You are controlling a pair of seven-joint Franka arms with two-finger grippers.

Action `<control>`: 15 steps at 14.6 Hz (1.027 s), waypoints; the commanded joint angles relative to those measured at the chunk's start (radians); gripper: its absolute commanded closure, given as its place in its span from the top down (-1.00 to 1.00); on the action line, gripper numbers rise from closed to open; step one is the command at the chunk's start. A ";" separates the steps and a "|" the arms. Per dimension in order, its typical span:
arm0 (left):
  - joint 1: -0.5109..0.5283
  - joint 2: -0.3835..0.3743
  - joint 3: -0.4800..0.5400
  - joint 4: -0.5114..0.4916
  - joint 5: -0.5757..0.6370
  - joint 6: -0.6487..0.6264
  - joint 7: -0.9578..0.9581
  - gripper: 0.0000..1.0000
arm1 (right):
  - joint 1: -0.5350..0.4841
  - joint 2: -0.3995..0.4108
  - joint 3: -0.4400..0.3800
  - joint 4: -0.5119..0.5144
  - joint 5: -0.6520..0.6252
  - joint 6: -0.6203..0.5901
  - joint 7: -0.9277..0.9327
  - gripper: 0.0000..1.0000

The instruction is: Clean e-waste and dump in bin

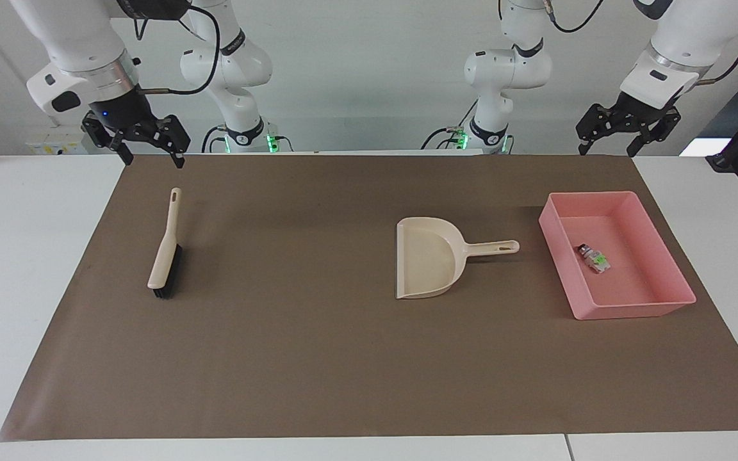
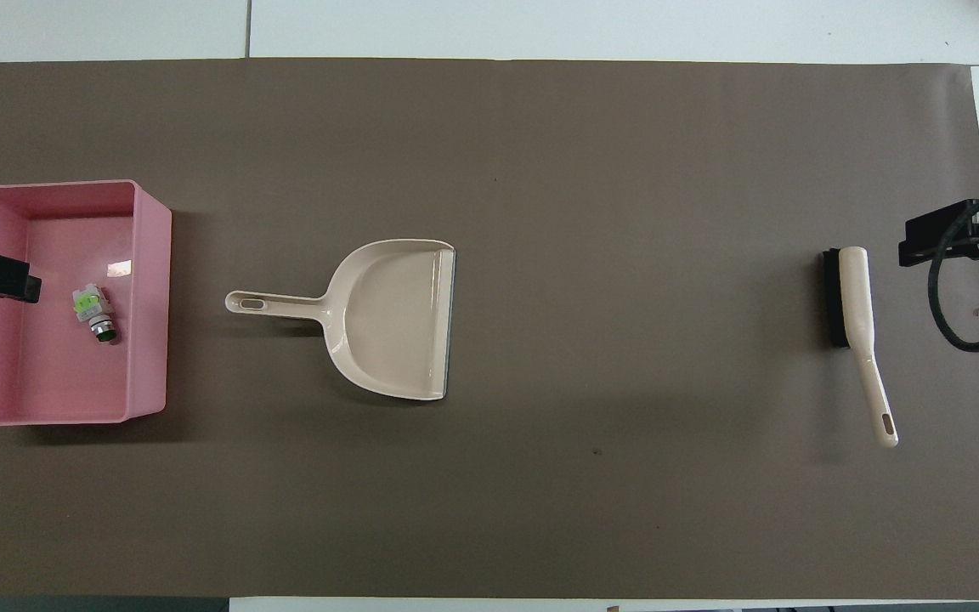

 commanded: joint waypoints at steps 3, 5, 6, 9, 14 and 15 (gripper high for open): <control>0.010 -0.027 0.004 -0.034 -0.047 0.029 -0.036 0.98 | -0.004 0.000 0.002 -0.002 -0.005 0.012 0.007 0.99; 0.036 -0.015 0.004 -0.015 -0.057 0.020 -0.037 0.98 | -0.004 0.000 0.002 -0.002 -0.003 0.012 0.010 0.99; 0.038 -0.009 0.004 0.011 -0.054 0.017 -0.036 0.98 | -0.004 0.000 0.002 -0.002 -0.003 0.012 0.009 0.99; 0.035 0.017 0.003 0.052 -0.019 -0.012 -0.004 0.98 | -0.004 0.000 0.002 -0.002 -0.005 0.012 0.009 0.99; 0.023 0.017 -0.002 0.049 -0.009 -0.008 0.033 0.98 | -0.004 0.000 0.002 -0.002 -0.003 0.012 0.009 0.99; 0.023 0.017 -0.002 0.049 -0.008 -0.014 0.033 0.98 | -0.004 0.000 0.002 -0.002 -0.003 0.012 0.009 0.99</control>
